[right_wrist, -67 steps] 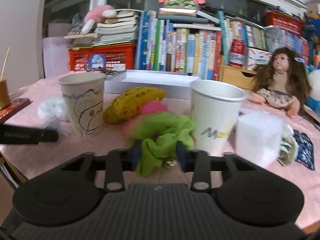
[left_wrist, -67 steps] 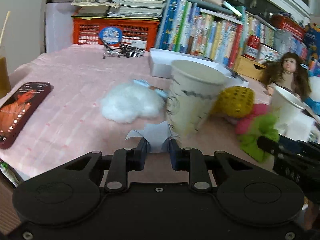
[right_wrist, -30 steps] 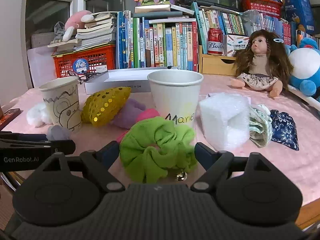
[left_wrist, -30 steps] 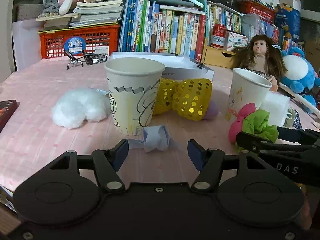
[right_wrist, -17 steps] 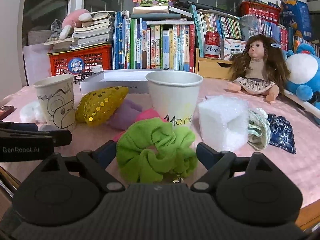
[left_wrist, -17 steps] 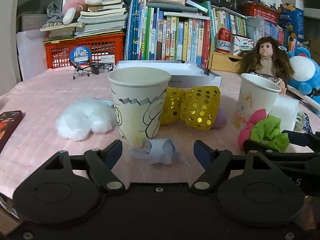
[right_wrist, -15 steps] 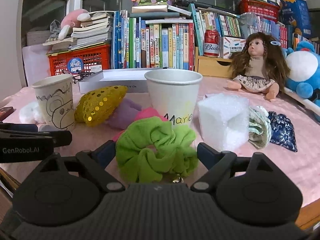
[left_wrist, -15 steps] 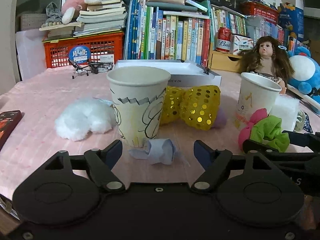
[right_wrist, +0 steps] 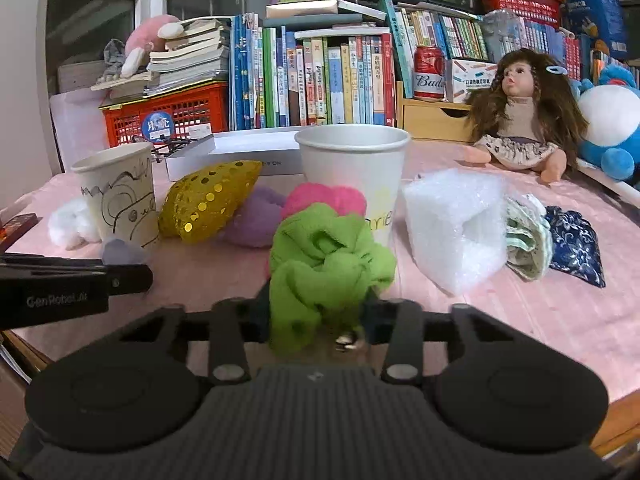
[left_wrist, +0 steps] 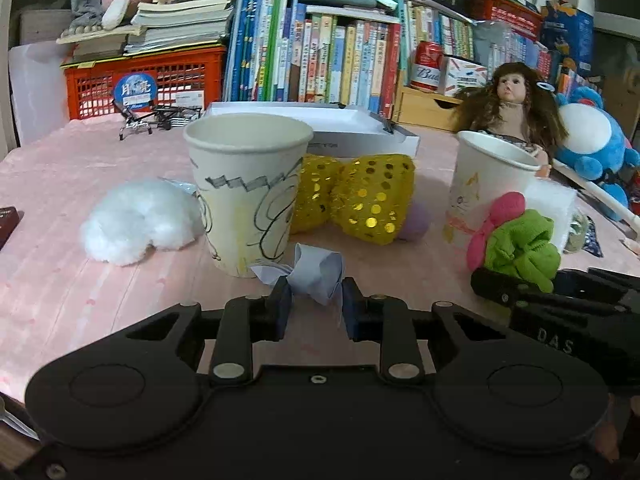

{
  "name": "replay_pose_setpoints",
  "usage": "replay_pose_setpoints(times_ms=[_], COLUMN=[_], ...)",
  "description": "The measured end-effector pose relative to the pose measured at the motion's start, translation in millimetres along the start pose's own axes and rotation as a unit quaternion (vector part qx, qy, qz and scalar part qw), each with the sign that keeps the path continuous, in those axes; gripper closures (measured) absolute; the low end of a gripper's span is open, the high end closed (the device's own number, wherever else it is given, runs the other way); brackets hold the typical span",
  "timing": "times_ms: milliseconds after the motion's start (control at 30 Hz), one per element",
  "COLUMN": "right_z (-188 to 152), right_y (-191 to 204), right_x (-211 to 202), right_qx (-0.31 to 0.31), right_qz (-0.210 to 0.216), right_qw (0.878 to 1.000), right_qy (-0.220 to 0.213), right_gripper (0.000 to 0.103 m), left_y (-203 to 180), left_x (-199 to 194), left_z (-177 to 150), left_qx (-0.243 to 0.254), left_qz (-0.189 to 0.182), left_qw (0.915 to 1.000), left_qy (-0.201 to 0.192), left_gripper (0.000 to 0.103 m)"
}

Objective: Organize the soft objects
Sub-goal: 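Carry scrunchie in right gripper while left gripper carries cloth over white tray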

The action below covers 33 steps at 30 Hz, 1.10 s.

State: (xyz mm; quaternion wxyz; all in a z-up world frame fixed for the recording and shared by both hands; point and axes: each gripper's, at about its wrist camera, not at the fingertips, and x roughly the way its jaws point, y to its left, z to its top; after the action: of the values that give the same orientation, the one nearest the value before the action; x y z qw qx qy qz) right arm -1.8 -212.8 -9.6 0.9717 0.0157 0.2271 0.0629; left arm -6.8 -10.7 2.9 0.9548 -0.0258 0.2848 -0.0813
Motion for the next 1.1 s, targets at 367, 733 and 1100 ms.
replay_pose_setpoints(times_ms=[367,733,1100], right_z=[22,87,163], right_y=[-1,-16,-29], right_x=[-36,-44,3], right_qx=[-0.004,0.024,0.034], right_qz=[0.033,0.092,0.105], right_qw=[0.999,0.995,0.994], right_qy=[-0.032,-0.033,0.002], right_gripper=[0.064,0.064,0.064], left_y=[-3,21,36], left_x=[-42,-59,-20], left_z=[30,110,195], left_qx=[0.005,-0.005,-0.008], left_qz=[-0.042,-0.086,-0.074], left_qw=[0.9987,0.9953,0.9965], left_qy=[-0.030,-0.045,-0.038], left_gripper=[0.078,0.078,0.078])
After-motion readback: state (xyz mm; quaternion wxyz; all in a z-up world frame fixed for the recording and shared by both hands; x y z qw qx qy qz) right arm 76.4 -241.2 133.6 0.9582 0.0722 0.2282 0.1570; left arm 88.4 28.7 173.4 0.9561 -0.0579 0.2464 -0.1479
